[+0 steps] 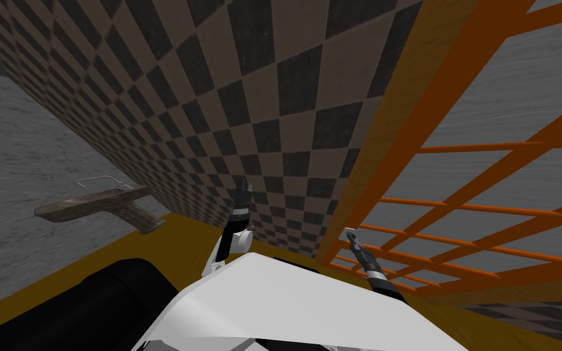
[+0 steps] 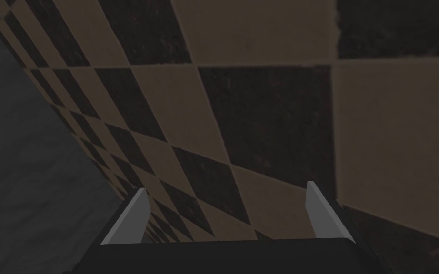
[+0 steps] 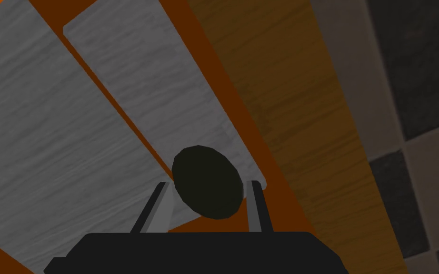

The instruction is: Pull the door open

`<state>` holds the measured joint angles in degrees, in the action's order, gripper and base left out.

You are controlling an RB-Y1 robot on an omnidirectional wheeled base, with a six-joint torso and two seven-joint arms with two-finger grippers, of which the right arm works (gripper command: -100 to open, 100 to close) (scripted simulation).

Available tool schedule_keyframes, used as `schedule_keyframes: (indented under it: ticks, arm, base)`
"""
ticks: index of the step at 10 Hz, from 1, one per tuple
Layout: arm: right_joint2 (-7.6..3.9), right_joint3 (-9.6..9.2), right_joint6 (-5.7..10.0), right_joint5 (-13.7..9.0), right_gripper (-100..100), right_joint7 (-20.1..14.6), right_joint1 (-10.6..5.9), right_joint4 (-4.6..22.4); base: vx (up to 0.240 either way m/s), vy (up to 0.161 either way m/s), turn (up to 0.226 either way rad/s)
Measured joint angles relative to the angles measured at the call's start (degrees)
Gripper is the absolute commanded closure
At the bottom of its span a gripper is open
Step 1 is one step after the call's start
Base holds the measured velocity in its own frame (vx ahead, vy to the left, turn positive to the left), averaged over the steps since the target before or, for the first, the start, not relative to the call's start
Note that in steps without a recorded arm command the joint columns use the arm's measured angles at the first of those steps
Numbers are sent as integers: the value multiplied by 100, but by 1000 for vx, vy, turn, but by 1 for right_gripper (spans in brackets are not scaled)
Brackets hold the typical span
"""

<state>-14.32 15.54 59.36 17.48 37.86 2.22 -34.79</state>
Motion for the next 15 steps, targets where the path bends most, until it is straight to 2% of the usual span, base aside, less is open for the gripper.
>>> schedule_keyframes:
  ticks: [2,6,10,15]
  arm:
    - [-7,-45,16,-74,100,-274,-35,56]
    - [-9,-135,-51,-203,100,-780,-15,-26]
    - [-33,-237,-37,-384,100,-1320,-107,95]
    - [-44,-377,-116,-584,100,-1973,-100,31]
  base:
    - [-33,-13,25]
    - [-32,-11,35]
    - [-41,-16,28]
    - [-39,-17,36]
